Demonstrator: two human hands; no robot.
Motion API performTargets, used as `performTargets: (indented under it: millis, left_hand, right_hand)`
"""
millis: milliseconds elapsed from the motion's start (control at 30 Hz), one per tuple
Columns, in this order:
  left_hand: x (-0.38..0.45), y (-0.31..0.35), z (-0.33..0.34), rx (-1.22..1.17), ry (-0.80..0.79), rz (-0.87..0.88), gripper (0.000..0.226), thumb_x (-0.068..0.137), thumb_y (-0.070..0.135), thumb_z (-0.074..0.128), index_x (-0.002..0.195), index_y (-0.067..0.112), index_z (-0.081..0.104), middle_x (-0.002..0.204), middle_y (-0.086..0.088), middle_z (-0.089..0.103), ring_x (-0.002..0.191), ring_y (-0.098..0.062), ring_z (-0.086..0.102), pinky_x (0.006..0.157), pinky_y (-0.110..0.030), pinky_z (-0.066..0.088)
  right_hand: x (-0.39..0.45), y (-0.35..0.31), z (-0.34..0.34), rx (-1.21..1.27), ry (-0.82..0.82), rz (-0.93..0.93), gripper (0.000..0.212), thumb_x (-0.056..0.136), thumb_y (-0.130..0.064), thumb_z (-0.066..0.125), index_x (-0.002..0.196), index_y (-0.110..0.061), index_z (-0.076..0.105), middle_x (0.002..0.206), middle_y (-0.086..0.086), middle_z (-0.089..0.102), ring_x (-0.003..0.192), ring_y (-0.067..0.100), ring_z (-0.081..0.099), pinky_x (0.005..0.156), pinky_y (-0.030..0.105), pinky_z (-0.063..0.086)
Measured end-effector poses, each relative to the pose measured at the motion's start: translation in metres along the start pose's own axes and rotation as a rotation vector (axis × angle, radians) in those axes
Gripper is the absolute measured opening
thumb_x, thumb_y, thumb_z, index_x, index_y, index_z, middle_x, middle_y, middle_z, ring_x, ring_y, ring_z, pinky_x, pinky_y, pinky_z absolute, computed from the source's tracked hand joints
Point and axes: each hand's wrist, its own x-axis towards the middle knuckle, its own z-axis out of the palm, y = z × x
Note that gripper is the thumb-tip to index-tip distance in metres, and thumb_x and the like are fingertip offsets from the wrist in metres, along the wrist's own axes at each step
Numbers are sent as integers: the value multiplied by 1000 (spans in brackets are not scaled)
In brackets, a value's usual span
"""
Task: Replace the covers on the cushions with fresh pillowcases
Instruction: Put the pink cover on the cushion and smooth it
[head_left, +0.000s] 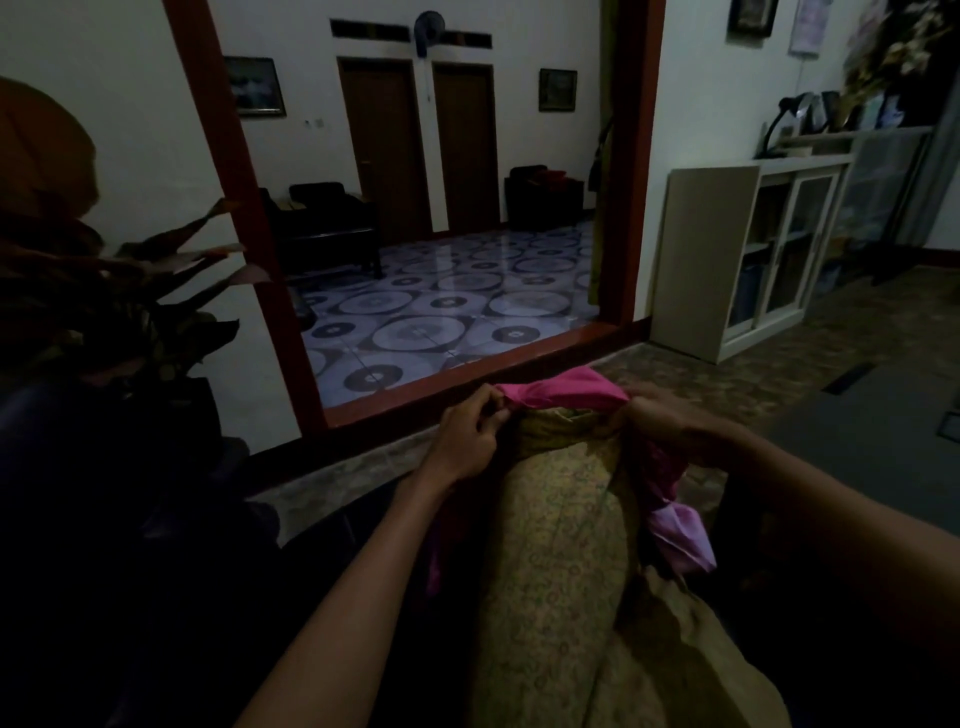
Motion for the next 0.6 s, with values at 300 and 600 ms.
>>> performTargets:
  millis: [300,600]
  left_hand:
    - [-42,-7,-13,280,25,84,17,82,17,69,94,25,61,76,19,56,68,1,53,60,-5,32]
    - [-62,-14,9,293,142,-202,31,67,-8,65,79,19,56,89,5,51,91,-24,53,73,-28,37]
  right_hand:
    - [-10,-10,12,-321,285,-322,61,69,-29,44,122,-12,68,102,11,71,93,27,66,85,39,53]
    - [-4,-9,29,-332,323,-275,72,69,-30,45,137,-14,60,108,6,65,92,18,56,82,32,43]
